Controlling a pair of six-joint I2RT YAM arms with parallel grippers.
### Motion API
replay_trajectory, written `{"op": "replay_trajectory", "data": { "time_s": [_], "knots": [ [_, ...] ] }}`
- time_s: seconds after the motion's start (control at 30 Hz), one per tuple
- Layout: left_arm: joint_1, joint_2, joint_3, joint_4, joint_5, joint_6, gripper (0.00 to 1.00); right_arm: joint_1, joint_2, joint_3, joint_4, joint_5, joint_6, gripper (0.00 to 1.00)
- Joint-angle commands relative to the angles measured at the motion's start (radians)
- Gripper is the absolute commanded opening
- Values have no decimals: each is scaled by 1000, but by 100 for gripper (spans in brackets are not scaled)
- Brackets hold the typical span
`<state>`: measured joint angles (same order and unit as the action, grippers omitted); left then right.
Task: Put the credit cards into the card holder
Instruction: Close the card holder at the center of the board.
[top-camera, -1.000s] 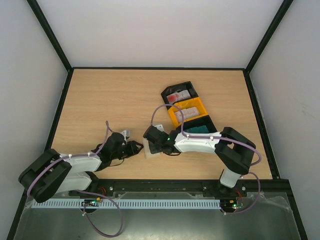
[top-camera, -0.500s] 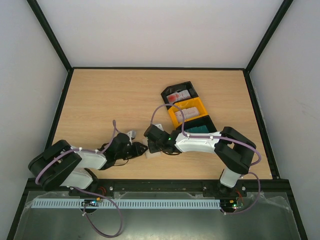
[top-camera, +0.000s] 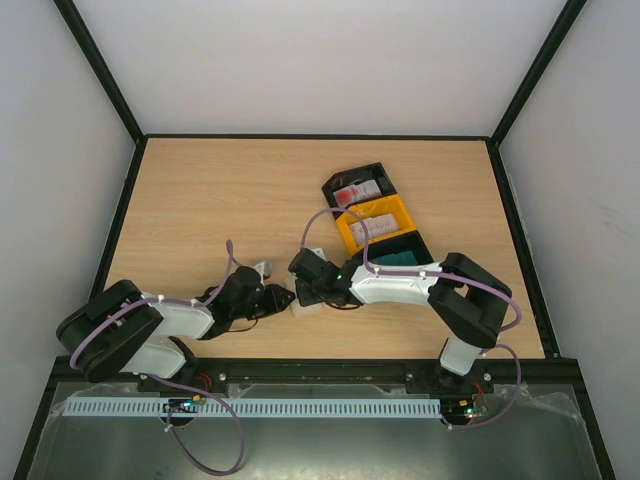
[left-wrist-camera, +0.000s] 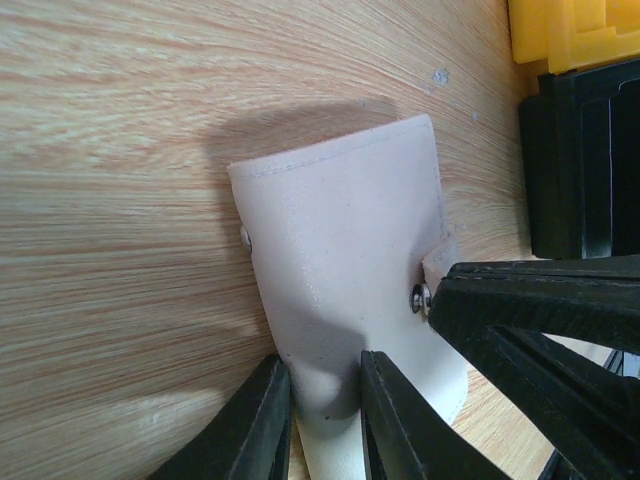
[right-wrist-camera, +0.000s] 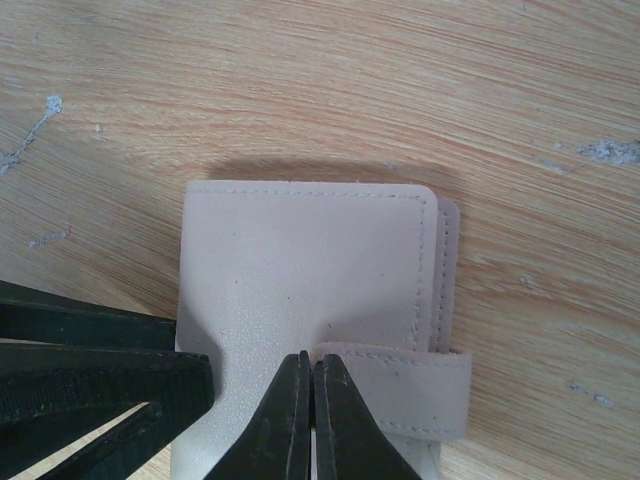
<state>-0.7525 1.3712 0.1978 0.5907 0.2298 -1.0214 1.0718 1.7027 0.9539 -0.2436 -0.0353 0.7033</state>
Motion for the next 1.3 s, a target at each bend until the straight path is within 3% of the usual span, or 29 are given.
{"op": "replay_trajectory", "data": {
  "time_s": [0.0,0.67,1.27],
  "knots": [
    [-7,28,-5,-119,-34,9,22,-2,36,6,-24,-11,-1,2],
    [-7,34,-3,-124,-37,12,22,-3,38,-75,7,-12,58,2],
    [-8,22,-3,-146,-44,14,22,-119,-25,-336,429,-253,223,2]
  ]
}}
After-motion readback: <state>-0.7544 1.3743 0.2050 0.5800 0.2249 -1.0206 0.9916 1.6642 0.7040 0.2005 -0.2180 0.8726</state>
